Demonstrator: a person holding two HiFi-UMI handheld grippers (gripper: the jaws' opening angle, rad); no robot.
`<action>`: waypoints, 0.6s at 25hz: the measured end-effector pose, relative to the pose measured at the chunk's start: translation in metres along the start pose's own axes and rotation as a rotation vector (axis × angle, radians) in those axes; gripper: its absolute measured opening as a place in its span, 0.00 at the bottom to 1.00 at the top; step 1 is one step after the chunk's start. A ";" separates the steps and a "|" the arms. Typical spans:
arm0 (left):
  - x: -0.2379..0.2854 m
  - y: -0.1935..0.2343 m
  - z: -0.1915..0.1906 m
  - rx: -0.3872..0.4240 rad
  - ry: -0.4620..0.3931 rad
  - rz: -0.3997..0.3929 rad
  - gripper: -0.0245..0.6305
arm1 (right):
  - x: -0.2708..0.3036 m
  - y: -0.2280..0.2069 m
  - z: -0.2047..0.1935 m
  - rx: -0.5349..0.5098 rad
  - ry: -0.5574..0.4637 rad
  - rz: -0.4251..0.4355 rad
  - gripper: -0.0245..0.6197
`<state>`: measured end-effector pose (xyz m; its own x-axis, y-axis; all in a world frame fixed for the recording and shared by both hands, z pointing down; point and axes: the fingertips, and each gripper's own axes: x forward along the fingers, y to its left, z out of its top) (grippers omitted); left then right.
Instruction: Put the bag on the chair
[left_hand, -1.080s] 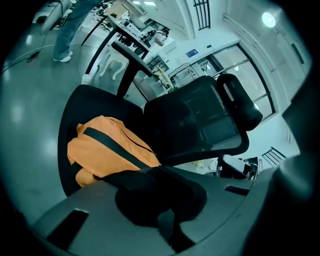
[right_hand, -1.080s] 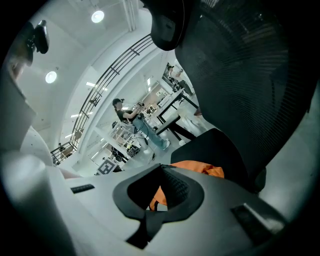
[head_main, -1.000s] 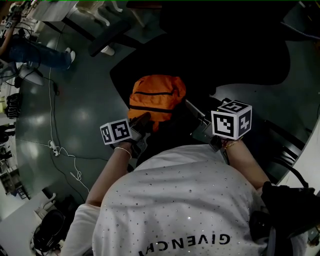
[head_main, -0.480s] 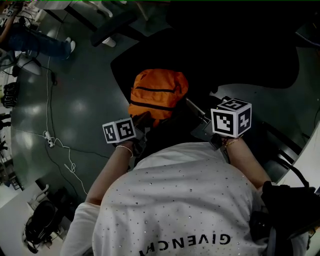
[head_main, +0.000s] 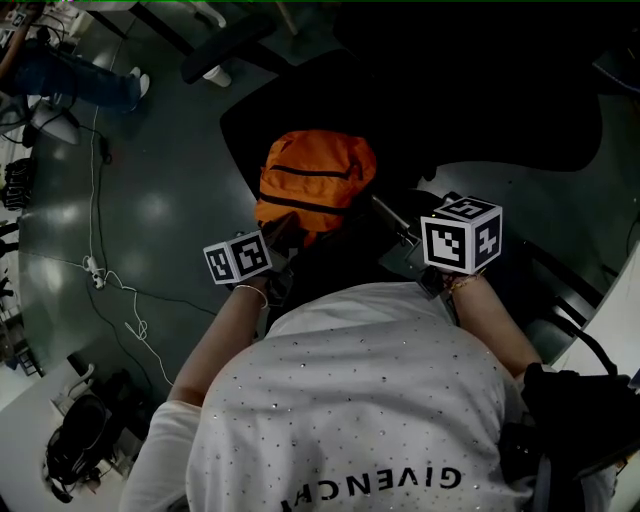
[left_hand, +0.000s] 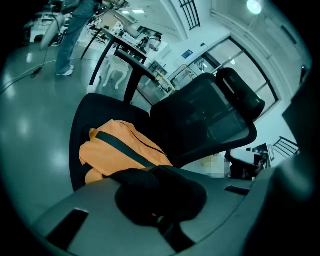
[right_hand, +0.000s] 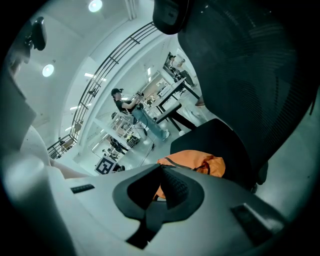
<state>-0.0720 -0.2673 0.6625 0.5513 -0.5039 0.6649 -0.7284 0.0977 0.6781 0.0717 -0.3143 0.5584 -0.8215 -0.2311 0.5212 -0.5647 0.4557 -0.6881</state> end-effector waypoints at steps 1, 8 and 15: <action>-0.001 0.001 0.004 -0.011 -0.025 -0.003 0.04 | 0.000 0.000 -0.001 0.002 0.000 -0.001 0.05; -0.009 0.001 0.024 0.151 -0.093 0.026 0.04 | -0.002 0.000 -0.002 0.017 -0.006 -0.018 0.05; -0.003 0.011 0.020 0.154 -0.055 0.099 0.04 | -0.002 -0.006 0.002 0.015 -0.008 -0.021 0.05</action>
<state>-0.0901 -0.2821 0.6619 0.4542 -0.5446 0.7051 -0.8339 0.0185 0.5516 0.0768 -0.3187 0.5604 -0.8103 -0.2474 0.5312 -0.5826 0.4377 -0.6848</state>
